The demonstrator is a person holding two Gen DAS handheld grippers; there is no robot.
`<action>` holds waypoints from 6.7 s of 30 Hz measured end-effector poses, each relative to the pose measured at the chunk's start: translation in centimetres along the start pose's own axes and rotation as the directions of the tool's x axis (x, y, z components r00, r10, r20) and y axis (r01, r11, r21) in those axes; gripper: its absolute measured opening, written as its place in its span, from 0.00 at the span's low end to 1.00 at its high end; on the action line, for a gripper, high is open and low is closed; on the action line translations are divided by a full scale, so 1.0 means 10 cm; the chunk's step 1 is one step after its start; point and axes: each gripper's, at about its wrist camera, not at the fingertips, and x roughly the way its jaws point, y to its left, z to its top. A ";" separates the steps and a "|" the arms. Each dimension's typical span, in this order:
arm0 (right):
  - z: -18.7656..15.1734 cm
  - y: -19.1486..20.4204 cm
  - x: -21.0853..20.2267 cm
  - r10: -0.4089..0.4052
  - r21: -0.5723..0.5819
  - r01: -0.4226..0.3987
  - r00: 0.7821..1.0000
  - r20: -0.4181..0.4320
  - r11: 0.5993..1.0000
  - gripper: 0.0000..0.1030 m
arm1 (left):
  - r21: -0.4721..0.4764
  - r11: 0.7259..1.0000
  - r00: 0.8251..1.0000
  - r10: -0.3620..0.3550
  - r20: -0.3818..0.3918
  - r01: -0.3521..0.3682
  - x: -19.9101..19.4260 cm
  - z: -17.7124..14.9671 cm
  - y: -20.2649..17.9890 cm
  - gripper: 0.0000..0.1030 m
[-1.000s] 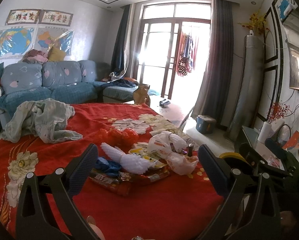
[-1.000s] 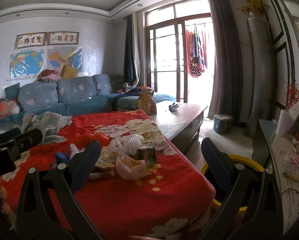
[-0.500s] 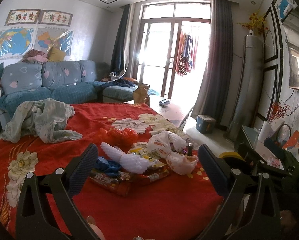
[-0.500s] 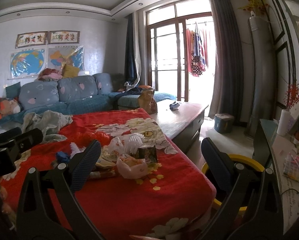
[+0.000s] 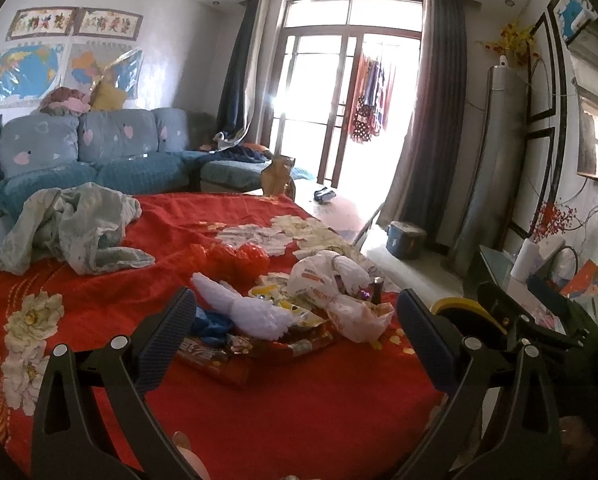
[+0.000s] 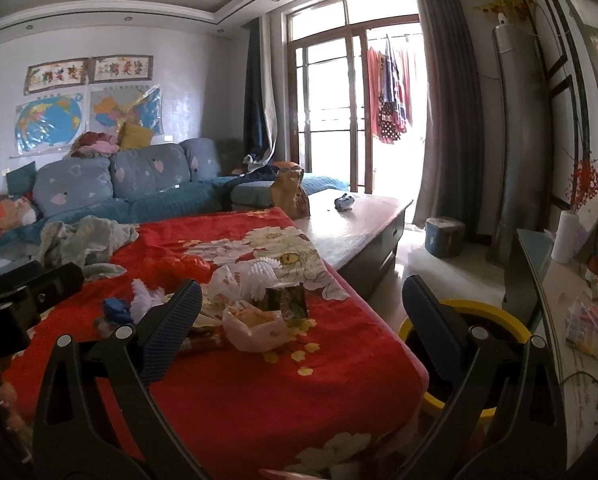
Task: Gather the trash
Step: 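Grasp a white paper fan with the right gripper while the left gripper grasps another white fan, then carry both white fans over the yellow bin and open both grippers to drop them, then move both tools back over the bedspread toward the remaining trash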
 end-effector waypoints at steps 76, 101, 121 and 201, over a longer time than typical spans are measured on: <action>0.66 -0.16 1.80 0.392 0.125 -0.374 0.838 -0.380 0.919 0.07 | -0.152 0.984 0.954 -0.129 -0.271 0.090 1.11 0.53 0.44 0.22; 0.48 -1.27 1.17 0.223 0.199 -0.162 0.915 -0.336 0.966 0.07 | -0.015 0.933 0.889 -0.348 -0.297 0.360 1.32 0.48 -0.87 0.12; -0.10 -2.22 1.04 0.087 0.339 0.071 0.899 -0.429 0.938 0.08 | 0.032 0.848 0.769 -0.463 -0.441 0.529 1.80 0.00 -1.97 0.12; -0.32 0.47 1.48 0.229 -0.215 -0.388 0.819 -0.527 0.896 0.22 | -0.150 0.981 0.945 0.070 -0.321 -0.124 1.36 0.04 1.11 0.92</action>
